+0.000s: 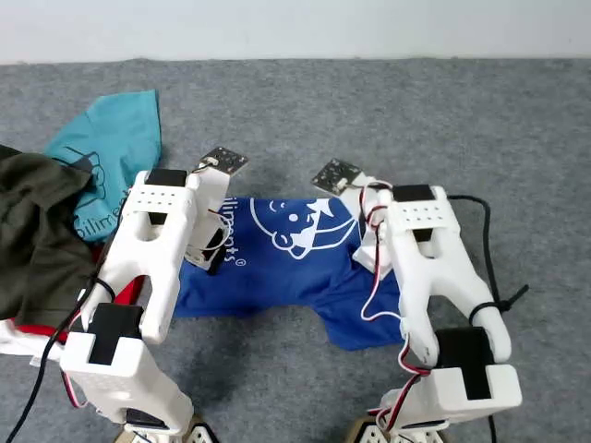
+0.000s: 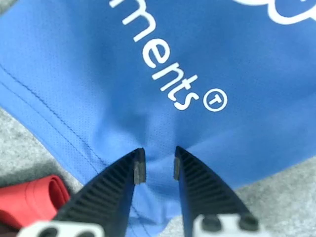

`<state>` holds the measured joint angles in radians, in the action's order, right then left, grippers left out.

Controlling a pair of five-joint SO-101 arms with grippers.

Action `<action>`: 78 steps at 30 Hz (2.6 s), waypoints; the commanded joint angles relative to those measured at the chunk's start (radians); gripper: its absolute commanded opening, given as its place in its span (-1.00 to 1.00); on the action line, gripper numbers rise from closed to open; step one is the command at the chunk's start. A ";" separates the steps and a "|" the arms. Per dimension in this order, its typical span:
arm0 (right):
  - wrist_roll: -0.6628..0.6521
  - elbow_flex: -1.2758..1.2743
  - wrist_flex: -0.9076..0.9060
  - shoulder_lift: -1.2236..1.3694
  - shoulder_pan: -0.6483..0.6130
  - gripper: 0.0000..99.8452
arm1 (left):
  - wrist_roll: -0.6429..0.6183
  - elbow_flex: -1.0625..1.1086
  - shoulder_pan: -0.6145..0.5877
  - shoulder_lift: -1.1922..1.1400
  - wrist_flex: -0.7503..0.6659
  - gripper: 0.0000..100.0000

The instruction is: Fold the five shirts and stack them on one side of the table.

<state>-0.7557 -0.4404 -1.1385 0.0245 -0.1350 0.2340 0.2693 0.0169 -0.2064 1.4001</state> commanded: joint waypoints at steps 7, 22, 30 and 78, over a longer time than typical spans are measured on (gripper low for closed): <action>0.034 -0.003 -0.019 -0.110 -0.022 -0.62 | -0.005 0.012 0.008 0.008 -0.002 -0.78; 0.041 -0.018 -0.064 -0.124 -0.071 -0.67 | -0.005 0.027 0.008 0.008 -0.002 -0.78; 0.041 -0.020 -0.122 -0.124 -0.070 -0.75 | -0.005 0.027 0.008 0.008 0.000 -0.78; 0.074 -0.157 0.045 -0.124 -0.110 -0.98 | -0.005 0.028 0.008 0.008 0.003 -0.78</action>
<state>-0.6713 -0.6475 -1.0434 -0.0568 -0.2470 0.2340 0.2969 0.0169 -0.2064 1.4016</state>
